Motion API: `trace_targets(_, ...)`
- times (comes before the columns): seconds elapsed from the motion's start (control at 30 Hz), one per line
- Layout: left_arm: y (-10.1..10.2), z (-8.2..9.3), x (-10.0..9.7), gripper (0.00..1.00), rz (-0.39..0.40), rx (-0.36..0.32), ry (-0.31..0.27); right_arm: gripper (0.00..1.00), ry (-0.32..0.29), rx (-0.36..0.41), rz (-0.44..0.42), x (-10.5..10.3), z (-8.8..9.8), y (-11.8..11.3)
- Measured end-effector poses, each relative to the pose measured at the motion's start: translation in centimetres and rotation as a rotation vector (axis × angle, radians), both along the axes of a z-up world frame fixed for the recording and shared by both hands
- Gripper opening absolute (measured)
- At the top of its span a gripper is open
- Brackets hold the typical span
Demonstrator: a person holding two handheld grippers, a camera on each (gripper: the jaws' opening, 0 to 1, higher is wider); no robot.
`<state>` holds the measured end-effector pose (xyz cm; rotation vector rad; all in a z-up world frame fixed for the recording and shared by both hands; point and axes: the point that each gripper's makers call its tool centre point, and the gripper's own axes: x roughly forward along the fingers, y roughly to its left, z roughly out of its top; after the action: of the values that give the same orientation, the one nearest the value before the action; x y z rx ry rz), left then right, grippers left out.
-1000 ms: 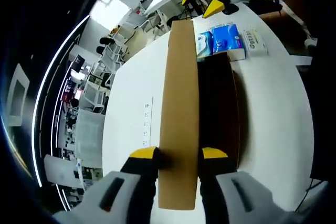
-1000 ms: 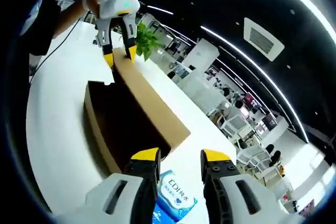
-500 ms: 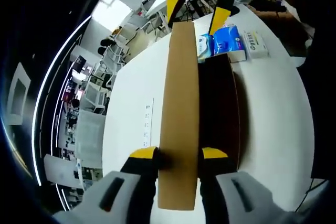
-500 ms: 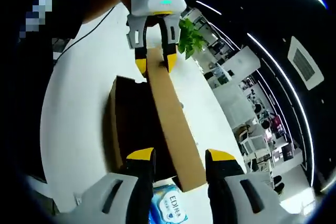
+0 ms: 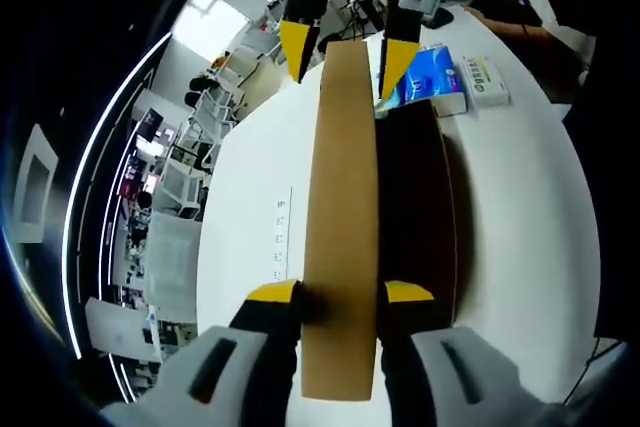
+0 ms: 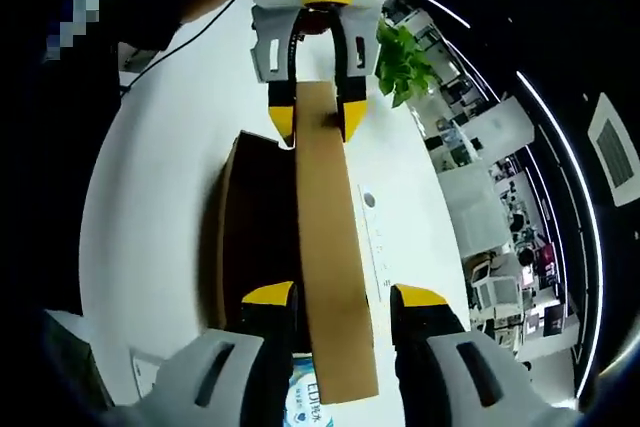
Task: Operate the shoe box by opening the lid, removing the specified soft item, and placing it in the target area until the item is outside and the box remains undamaged.
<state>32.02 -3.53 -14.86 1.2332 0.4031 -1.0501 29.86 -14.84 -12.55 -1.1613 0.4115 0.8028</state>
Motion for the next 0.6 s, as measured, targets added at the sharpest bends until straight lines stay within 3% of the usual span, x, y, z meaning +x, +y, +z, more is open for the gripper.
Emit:
trace_targets(0.4,0.1,-0.1,-0.2,0.31,-0.008,0.011,0.0,0.38,0.053,-0.052,0.008,0.6,-1.5,0.1)
trace_targets(0.6,0.1,-0.1,-0.2,0.31,-0.007,0.012,-0.002,0.33,0.05,-0.063,0.018,0.7,-1.6,0.2)
